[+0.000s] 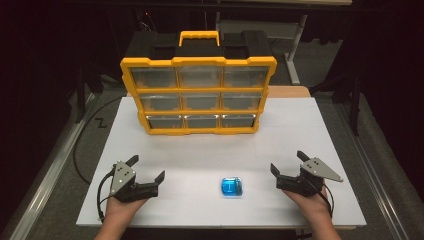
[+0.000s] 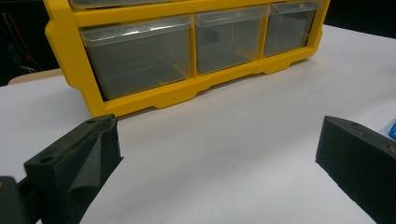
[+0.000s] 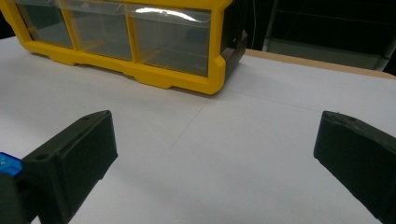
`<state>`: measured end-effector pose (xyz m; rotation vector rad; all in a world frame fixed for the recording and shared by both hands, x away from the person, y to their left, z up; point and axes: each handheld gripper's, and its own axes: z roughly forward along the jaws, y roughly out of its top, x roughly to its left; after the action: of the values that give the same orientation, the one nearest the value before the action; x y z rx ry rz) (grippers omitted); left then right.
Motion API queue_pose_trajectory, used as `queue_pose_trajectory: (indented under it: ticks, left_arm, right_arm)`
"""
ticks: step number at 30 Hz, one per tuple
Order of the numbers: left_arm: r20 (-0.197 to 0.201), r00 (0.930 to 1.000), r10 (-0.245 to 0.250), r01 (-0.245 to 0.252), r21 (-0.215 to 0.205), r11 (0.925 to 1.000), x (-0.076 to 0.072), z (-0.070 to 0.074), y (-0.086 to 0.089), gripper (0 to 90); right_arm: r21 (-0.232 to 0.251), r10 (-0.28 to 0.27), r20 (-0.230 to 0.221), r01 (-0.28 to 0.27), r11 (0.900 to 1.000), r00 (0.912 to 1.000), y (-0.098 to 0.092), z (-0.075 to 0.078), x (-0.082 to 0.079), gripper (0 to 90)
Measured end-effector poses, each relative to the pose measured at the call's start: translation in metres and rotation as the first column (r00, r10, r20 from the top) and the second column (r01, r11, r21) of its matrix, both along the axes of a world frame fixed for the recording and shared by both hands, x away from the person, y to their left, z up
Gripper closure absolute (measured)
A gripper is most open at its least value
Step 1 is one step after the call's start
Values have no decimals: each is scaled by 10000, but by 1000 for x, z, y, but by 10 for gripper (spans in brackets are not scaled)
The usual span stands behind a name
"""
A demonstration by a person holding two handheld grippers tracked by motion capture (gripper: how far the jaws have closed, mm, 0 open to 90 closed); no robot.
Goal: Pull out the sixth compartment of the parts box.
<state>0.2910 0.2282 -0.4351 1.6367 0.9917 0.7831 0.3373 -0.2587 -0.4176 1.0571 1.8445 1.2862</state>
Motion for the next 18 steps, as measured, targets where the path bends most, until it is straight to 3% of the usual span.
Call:
queue_pose_trajectory:
  ticks: [7, 18]
  left_arm:
    - [86, 9998, 195, -196, 111, 9997, 1, -3, 1, 8]
    - [-91, 9992, 395, -397, -150, 9991, 2, -4, 6, 8]
  right_arm:
    - [-96, 264, -122, -265, 9996, 9996, 2, -5, 3, 8]
    - [-43, 295, -162, -296, 9996, 9994, 3, -5, 5, 8]
